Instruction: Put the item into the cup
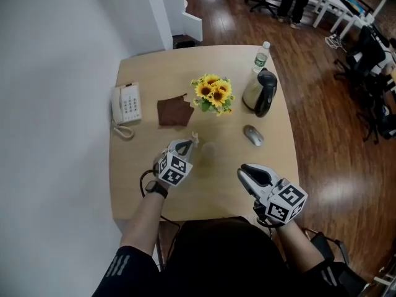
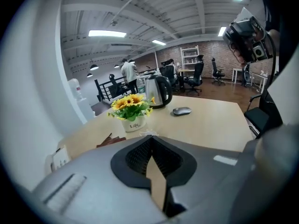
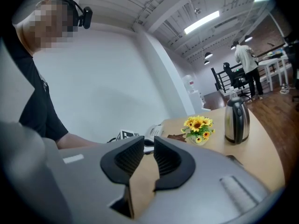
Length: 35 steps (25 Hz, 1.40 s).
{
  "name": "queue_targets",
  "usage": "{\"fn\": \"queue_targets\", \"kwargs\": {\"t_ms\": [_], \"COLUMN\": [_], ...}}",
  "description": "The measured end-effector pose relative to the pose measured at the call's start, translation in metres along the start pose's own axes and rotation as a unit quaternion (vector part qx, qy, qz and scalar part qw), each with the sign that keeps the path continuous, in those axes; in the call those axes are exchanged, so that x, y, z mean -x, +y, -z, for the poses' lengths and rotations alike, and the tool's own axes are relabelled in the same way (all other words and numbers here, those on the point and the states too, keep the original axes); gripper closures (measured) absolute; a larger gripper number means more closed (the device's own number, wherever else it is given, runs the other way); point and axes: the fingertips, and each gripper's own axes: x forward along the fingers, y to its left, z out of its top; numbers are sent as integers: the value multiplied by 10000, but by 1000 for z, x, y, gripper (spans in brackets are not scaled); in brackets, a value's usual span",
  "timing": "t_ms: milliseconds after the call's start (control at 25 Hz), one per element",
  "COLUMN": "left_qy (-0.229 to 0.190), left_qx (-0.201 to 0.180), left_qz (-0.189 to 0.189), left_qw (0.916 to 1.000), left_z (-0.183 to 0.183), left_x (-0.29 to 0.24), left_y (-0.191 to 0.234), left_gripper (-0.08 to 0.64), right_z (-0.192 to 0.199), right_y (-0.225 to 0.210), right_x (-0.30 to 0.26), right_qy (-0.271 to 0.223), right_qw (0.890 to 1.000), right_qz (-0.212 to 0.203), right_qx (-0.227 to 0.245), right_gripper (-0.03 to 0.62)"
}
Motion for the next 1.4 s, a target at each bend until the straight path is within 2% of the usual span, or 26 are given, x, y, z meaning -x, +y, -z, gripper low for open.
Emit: {"fn": "queue_targets", "kwargs": {"t_ms": [160, 320, 680, 920, 1200, 1400], "left_qy": [78, 305, 610, 690, 764, 934], "left_qx": [-141, -332, -396, -374, -251, -492], "left_qz": [372, 625, 934, 1370, 1503, 1751], "left_qw": [9992, 9970, 9930, 9875, 9854, 9789], "left_z": [-9, 1, 15, 18, 26, 30], "left_x": [-24, -41, -63, -62, -60, -67], "left_y": [-35, -63, -82, -98, -98, -108], "left_gripper": [563, 563, 539, 449, 407, 353], "right_z": [3, 9, 16, 16, 18, 20], "right_y": [-6, -11, -17, -12, -7, -4], "right_x": [12, 23, 31, 29, 22, 18], "right_qy": [-54, -81, -149, -166, -142, -99], "right_qw": [9999, 9994, 9986, 9986, 9988, 9989], "right_qz": [147, 285, 430, 414, 387, 376], "right_qx": [-70, -158, -280, -284, -276, -270], "right_gripper": [517, 517, 517, 517, 517, 517]}}
